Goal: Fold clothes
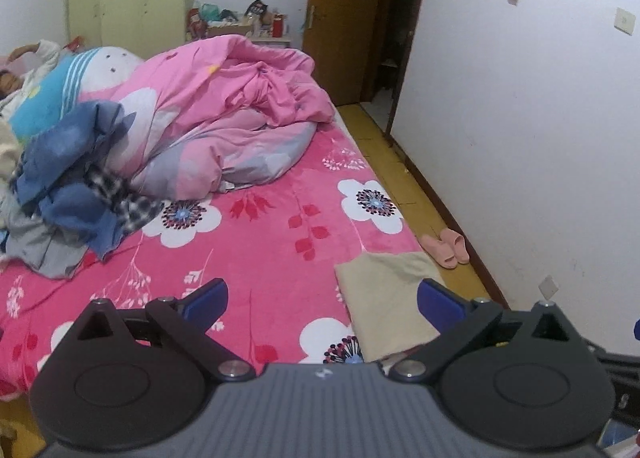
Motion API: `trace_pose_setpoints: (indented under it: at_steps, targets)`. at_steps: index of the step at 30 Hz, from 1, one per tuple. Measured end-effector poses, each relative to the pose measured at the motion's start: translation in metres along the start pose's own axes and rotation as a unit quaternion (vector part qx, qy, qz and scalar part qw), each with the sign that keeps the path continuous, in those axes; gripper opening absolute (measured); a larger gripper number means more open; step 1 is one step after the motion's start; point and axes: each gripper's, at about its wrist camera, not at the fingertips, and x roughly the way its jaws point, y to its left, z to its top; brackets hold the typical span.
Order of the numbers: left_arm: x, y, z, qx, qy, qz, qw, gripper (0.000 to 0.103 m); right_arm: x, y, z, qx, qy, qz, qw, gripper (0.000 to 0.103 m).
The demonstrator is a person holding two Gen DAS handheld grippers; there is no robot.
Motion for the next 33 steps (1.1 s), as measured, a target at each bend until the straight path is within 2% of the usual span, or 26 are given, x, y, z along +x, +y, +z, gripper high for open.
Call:
trace_pose_setpoints:
  at_steps: [7, 18, 25, 33]
  targets:
    - [0.003, -0.01, -0.011, 0.035, 0.023, 0.001, 0.9991, 0.101, 0.001, -0.005, -0.012, 0.023, 0.026, -0.022, 0.999, 0.102]
    - [0.011, -0.066, -0.037, 0.103, 0.06, -0.031, 0.9924, 0.101, 0.005, -0.035, -0.039, 0.05, 0.065, -0.064, 0.995, 0.102]
    - [0.018, -0.087, -0.048, 0.119, 0.085, -0.045, 0.9883, 0.101, 0.011, -0.05, -0.047, 0.056, 0.082, -0.084, 0.991, 0.102]
    - [0.027, -0.093, -0.055, 0.119, 0.118, -0.044, 0.9848, 0.101, 0.019, -0.054, -0.054, 0.051, 0.103, -0.093, 0.989, 0.102]
